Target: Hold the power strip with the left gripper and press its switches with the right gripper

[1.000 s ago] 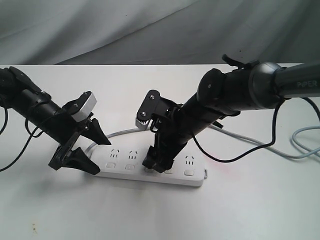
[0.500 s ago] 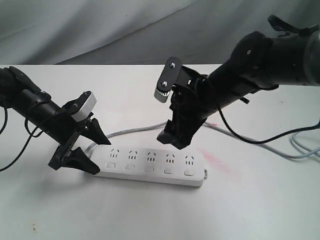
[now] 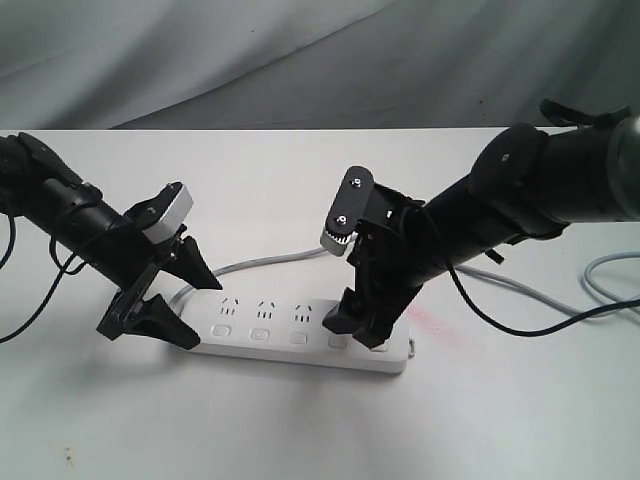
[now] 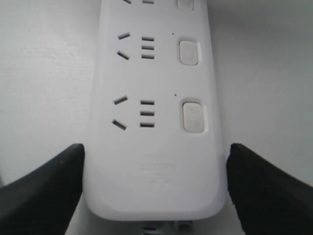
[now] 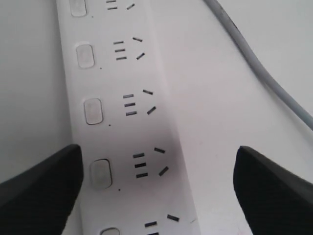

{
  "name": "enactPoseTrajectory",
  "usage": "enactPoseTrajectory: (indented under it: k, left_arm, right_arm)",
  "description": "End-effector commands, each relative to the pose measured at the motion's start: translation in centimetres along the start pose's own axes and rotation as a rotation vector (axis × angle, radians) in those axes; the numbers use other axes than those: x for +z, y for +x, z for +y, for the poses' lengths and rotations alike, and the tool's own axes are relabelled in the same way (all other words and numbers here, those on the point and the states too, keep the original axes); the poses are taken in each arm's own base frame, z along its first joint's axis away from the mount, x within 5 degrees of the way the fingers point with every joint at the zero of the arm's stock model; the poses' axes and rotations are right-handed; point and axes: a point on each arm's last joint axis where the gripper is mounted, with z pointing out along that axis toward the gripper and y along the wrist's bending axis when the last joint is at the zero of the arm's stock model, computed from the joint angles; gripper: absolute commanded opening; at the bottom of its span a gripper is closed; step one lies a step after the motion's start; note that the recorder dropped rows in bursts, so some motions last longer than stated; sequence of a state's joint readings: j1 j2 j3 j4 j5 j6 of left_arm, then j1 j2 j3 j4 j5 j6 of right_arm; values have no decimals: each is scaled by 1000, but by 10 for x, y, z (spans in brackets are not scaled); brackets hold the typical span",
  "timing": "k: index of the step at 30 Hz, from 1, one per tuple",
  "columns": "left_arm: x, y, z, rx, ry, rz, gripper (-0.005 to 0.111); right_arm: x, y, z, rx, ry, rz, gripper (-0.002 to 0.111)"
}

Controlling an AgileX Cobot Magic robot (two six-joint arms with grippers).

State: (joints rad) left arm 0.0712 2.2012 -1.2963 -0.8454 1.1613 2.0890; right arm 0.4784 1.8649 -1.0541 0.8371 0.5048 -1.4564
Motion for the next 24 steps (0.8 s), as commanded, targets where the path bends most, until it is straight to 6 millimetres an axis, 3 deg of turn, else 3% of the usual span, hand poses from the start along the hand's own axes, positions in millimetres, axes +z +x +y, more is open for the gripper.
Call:
enactPoseTrajectory:
  k: [1, 8, 24]
  left_arm:
    - [-1, -3, 1, 7, 1, -13, 23]
    - [-1, -3, 1, 7, 1, -13, 23]
    - [-1, -3, 1, 7, 1, -13, 23]
  right_arm:
    - [2, 2, -1, 10, 3, -2, 77]
    - [20, 14, -2, 17, -18, 40, 77]
    - [21, 13, -5, 41, 17, 28, 77]
